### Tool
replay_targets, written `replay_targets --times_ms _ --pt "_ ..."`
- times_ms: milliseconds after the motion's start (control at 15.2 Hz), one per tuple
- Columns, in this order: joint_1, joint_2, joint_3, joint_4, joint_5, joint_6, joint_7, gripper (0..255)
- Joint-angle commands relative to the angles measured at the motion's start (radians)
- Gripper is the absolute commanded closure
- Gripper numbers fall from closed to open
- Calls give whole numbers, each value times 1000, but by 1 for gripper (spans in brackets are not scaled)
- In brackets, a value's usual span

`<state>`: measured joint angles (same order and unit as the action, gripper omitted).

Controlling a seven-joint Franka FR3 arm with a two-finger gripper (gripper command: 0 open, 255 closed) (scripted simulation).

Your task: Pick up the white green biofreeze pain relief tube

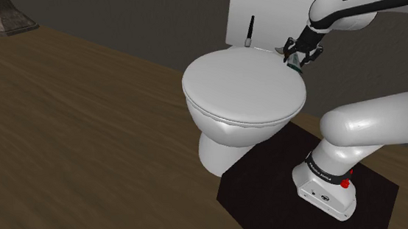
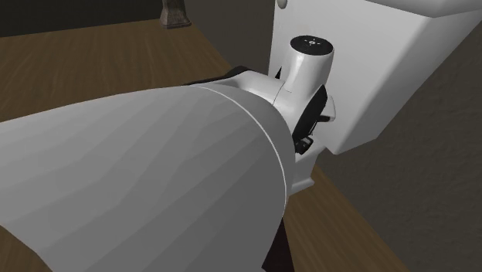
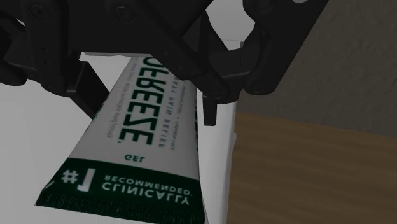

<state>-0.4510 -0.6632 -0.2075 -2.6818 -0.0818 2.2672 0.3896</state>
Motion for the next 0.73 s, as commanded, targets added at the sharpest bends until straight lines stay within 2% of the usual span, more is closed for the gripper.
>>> replay_targets --times_ms 0,660 --pt "0 -1 0 -1 0 0 0 255" --pt "3 -35 16 113 8 -147 7 255"
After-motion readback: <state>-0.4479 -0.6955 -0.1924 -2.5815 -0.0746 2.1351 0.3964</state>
